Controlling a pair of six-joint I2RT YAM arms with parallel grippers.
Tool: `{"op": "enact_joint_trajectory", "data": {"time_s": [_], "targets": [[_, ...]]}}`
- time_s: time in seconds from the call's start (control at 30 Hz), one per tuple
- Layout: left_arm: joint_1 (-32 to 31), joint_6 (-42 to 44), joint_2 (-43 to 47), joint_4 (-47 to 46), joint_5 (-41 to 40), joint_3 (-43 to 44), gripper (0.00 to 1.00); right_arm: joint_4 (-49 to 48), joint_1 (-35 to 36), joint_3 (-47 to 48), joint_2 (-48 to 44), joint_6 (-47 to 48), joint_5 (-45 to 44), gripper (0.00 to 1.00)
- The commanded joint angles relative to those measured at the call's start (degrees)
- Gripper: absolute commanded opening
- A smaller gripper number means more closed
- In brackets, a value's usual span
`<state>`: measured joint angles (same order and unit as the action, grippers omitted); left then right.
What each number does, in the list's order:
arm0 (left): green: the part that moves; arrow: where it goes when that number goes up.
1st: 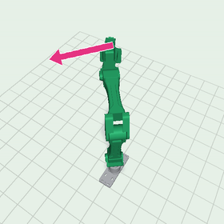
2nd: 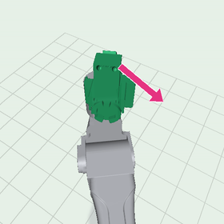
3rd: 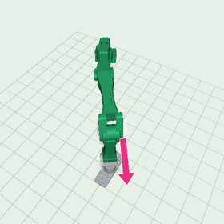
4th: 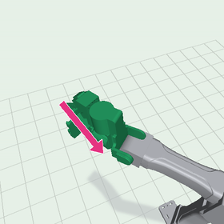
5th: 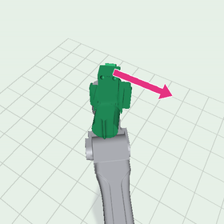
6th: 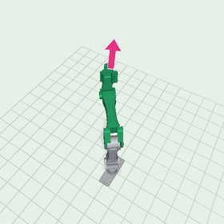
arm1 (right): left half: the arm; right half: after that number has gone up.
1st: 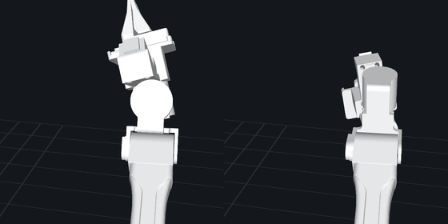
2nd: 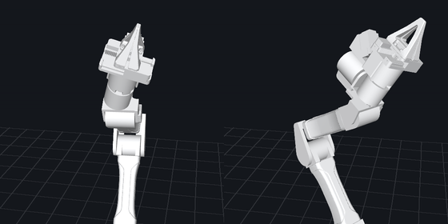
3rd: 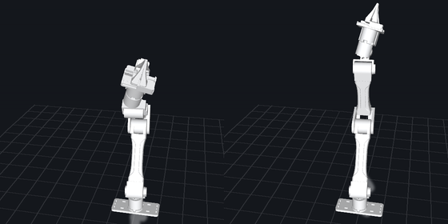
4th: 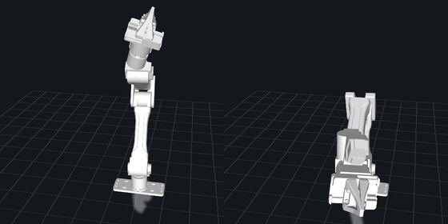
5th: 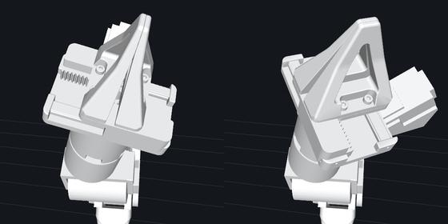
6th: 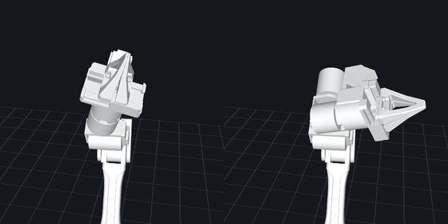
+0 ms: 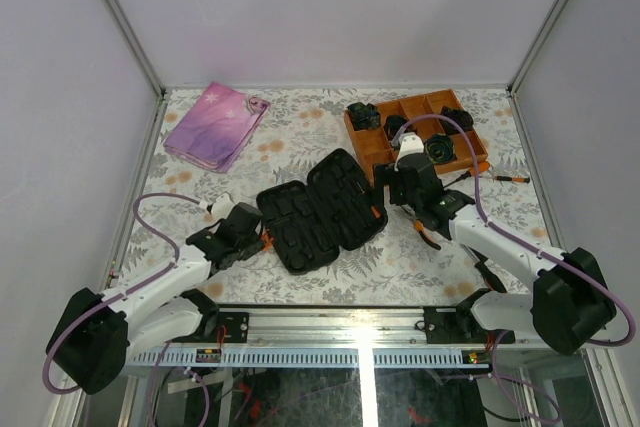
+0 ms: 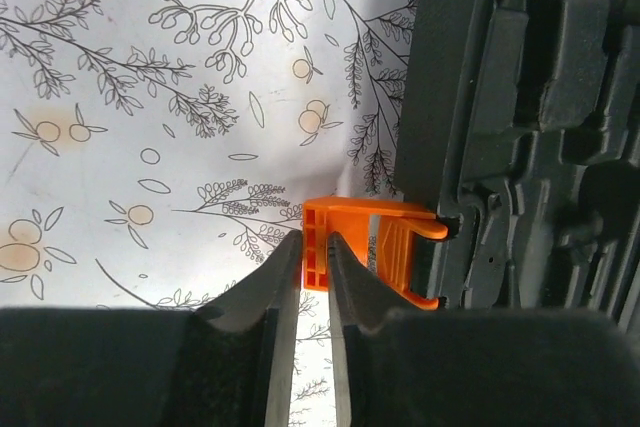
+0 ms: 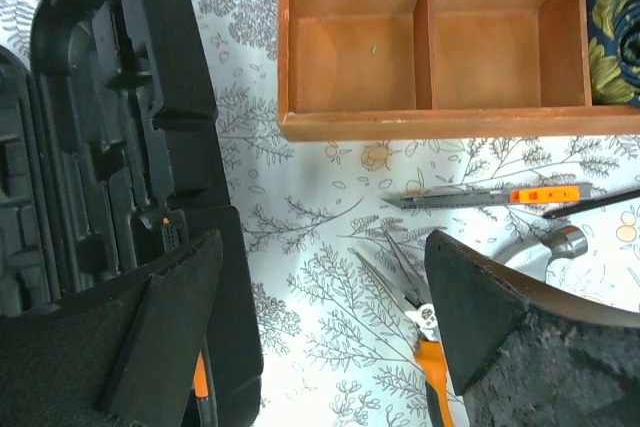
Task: Sort the tools into containers
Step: Open the storage box at the center of the board.
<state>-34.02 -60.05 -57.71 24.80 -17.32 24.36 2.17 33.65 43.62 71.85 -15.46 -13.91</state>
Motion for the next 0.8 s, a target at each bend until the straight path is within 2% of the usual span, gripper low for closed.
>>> {"op": "enact_joint_trajectory", "data": {"time_s": [0.0,0.4,0.63,0.77], "targets": [[0.9,1.0,2.3,2.9,-2.4,1.6,0.15,1.5,-0.4,-0.5,-0.9,-1.1,2.7,0.88],[2.9,3.1,2.0,3.2,-2.2,2.4,0.17,2.7,-0.7,-2.1,-2.3,-2.6,4.4,0.87],[3.9,4.7,3.8,4.2,-1.8,2.9,0.32,5.1,-0.7,-3.7,-7.7,-4.8,5.2,0.86],[4.4,5.6,3.7,4.6,-2.1,3.3,0.37,5.4,-0.7,-5.7,-10.3,-5.6,5.0,0.82]]}}
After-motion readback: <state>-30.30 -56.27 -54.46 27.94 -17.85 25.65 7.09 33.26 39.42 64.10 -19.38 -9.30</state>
